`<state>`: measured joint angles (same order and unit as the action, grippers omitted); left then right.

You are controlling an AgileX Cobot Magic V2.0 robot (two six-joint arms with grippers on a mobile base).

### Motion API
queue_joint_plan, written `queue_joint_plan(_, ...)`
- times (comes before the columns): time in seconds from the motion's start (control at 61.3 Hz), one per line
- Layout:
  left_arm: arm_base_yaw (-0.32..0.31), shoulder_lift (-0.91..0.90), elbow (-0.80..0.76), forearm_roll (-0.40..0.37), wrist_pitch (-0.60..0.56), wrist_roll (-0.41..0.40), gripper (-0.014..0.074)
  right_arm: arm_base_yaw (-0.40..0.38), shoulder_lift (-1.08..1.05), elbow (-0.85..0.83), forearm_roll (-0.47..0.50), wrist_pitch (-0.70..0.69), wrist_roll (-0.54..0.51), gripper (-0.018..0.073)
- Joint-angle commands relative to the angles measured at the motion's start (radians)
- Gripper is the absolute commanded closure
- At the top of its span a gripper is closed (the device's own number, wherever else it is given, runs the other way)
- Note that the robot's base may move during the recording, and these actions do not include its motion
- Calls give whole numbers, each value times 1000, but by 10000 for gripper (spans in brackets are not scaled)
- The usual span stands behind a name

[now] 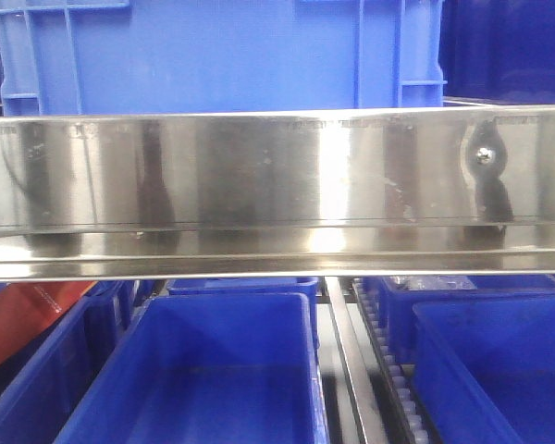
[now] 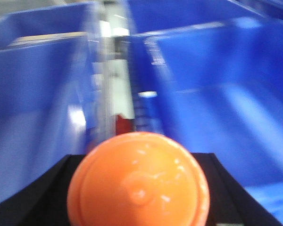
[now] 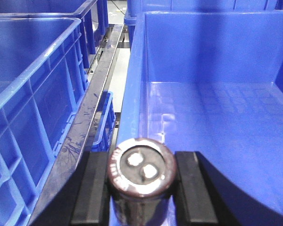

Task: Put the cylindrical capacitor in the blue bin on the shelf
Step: 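Extend the left gripper over a blue bin on the shelf, then open the left gripper to drop the red cylinder into the bin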

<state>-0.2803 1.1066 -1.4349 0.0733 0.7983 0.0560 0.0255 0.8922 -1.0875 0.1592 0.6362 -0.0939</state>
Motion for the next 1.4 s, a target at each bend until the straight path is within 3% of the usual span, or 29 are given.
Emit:
queue_joint_plan(0.0, -77, 79, -78, -17, -21, 21, 707, -1, -6, -10, -6, -62, -1, 721)
queue_joint_plan(0.131, -181, 220, -209, -17, -21, 21, 707, -1, -6, -10, -6, -72, -1, 721)
queue_joint_plan(0.31, -273, 423, -348, -17, -21, 21, 707, -1, -6, -10, -6, -70, -1, 721)
queue_joint_plan(0.587, -294, 628, -456, -15, -32, 21, 683, -1, -6, -10, -6, -70, -1, 721)
queue_joint_plan(0.718, -294, 659, -455, -14, -29, 21, 488, -1, -6, -10, -6, -70, -1, 721)
queue_joint_plan(0.881, -294, 666, -455, -14, -25, 21, 123, -1, -6, -10, -6, -70, -1, 721)
queue_joint_plan(0.995, -294, 662, -455, -14, -20, 21, -14, -1, -6, -10, -6, -70, -1, 721)
queue_joint_plan(1.093, -294, 648, -455, -14, 0, 21, -4, -1, -6, -10, -6, -70, -1, 721)
queue_joint_plan(1.208, -294, 606, -455, -14, 36, 21, 75, -1, -6, -10, -6, -70, -1, 721)
queue_joint_plan(1.387, -294, 499, -455, -10, 148, 21, 437, -1, -6, -10, 7, -25, -1, 721)
